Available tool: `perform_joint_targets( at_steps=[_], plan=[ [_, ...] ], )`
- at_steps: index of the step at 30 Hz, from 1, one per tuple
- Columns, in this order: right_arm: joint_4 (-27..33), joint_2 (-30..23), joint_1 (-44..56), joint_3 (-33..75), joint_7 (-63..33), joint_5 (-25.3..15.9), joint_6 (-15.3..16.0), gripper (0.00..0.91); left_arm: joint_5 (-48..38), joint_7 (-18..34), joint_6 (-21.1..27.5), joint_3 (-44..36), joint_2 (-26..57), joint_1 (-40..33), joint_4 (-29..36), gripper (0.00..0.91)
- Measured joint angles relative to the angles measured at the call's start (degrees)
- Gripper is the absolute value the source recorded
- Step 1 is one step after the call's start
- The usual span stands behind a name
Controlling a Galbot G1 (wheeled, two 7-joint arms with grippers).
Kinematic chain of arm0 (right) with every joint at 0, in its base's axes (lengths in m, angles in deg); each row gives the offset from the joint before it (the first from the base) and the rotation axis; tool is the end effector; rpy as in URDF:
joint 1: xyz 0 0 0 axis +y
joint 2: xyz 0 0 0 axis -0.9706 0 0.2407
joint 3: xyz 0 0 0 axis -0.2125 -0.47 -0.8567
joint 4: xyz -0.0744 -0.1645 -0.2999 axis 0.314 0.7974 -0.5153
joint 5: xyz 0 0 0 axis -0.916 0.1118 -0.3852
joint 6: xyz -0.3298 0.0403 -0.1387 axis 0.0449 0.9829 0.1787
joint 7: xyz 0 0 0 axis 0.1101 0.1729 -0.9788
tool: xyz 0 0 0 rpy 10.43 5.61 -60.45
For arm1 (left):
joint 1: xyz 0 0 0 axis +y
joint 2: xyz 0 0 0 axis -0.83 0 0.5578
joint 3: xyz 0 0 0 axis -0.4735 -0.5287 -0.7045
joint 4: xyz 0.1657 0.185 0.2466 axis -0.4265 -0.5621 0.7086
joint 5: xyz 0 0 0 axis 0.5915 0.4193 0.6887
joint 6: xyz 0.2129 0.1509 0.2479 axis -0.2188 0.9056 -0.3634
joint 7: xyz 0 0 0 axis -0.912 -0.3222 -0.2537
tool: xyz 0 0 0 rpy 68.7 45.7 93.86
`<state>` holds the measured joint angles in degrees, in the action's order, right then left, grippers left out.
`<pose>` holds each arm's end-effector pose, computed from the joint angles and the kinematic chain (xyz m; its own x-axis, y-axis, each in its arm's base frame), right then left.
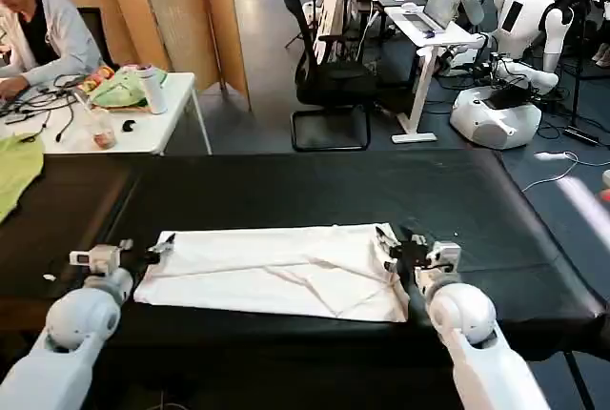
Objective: Fold and organize the clothes.
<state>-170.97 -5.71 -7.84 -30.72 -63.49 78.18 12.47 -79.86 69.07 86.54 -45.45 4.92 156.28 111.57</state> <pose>0.3127 -0.0589 -0.2612 -0.9166 -0.1949 0.3492 -0.1471 0.9763 0.1588 0.3089 0.1789 -0.2663 -0.8956 -0.0436 0.4427 0.0096 0.9930 0.1174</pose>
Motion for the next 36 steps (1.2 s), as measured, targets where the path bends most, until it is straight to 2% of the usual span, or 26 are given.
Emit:
perform_joint_targets(
  at_steps=[7,11,16,17,18,19,20,24,25,30,32,33,36],
  plan=[
    [-5.1,0.5,3.9,1.9,-0.1,0.5,-0.1,0.878,-5.3,-0.8,-0.7,3.5,-0.1,5.5,4.0,0.878],
    [-6.6,0.5,4.9,2.1,-0.2,0.5,-0.2,0.878,-4.6,-1.7,-1.5,6.0,-2.2,10.1,6.7,0.878],
    [-7.7,0.8,5.5,2.4,-0.2,0.5,-0.2,0.878,-4.2,-2.7,-2.3,7.2,-4.5,12.8,6.5,0.878],
    [-7.8,0.8,5.6,2.4,-0.2,0.5,-0.2,0.878,-4.4,-3.2,-2.3,7.3,-4.9,13.3,6.4,0.839],
    [-7.9,0.8,5.7,2.5,-0.2,0.5,-0.2,0.878,-4.2,-3.7,-2.4,7.3,-5.2,13.5,6.2,0.751],
    [-7.9,0.8,5.8,2.6,-0.2,0.5,-0.2,0.878,-4.0,-3.9,-2.4,7.3,-5.7,13.6,6.0,0.722],
    [-7.9,0.8,5.9,2.6,-0.2,0.4,-0.3,0.878,-3.9,-3.9,-2.4,7.3,-5.9,13.7,5.8,0.644],
    [-7.9,0.6,6.1,2.6,-0.1,0.2,-0.6,0.878,-3.1,-3.9,-2.7,7.2,-6.9,13.5,5.3,0.215],
    [-7.9,0.5,6.1,2.6,0.0,0.2,-0.6,0.878,-2.8,-3.9,-2.7,7.1,-7.2,13.4,5.1,0.166],
    [-7.8,-0.1,5.8,2.1,0.2,-0.3,-0.7,0.878,-3.2,-5.3,-2.7,6.8,-7.7,13.0,4.3,0.146],
    [-7.9,-0.4,5.6,1.8,0.3,-0.6,-0.7,0.878,-3.4,-6.0,-2.4,6.6,-7.8,12.8,4.0,0.068],
    [-7.8,-0.5,5.5,1.7,0.3,-0.7,-0.7,0.878,-4.3,-6.2,-2.0,6.6,-7.9,12.6,3.8,0.000],
    [-7.8,-0.9,5.5,1.6,0.3,-0.9,-0.9,0.878,-5.1,-6.5,-1.3,6.7,-7.9,12.0,3.5,0.000]
  ],
)
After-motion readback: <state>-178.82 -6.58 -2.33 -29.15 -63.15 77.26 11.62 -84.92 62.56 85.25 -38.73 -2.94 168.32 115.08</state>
